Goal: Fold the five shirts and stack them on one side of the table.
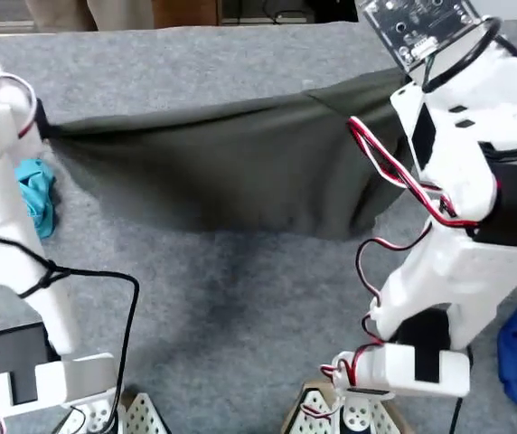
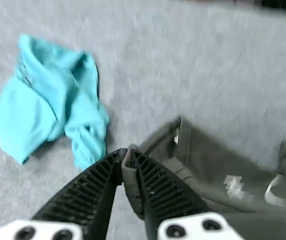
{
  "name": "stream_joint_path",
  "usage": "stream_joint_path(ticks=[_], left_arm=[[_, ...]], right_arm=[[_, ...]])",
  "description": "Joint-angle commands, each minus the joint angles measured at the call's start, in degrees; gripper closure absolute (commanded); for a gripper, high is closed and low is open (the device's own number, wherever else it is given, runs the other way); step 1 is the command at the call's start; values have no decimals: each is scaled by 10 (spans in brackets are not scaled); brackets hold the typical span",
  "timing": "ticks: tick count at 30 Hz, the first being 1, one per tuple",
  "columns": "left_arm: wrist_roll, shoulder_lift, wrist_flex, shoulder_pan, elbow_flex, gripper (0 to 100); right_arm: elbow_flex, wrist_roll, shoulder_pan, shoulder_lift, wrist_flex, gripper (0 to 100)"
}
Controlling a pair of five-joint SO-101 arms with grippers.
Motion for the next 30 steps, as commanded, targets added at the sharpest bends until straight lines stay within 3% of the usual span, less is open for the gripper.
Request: stream_joint_path(ticks=[1,6,20,25,30], left_arm=[[-62,-11,4,29,98,980],[-154,-11,4,62,210,980],[-289,-17,5,69,448,981],[-345,-17,5,73,549,981],[-319,-13,-33,70,494,981]], right_arm=[[80,7,1,-41,9,992],[260,11,-18,-102,9,992],[762,11,-53,-387,7,993],[854,11,-55,-466,-6,993],[880,11,-55,-464,-111,993]])
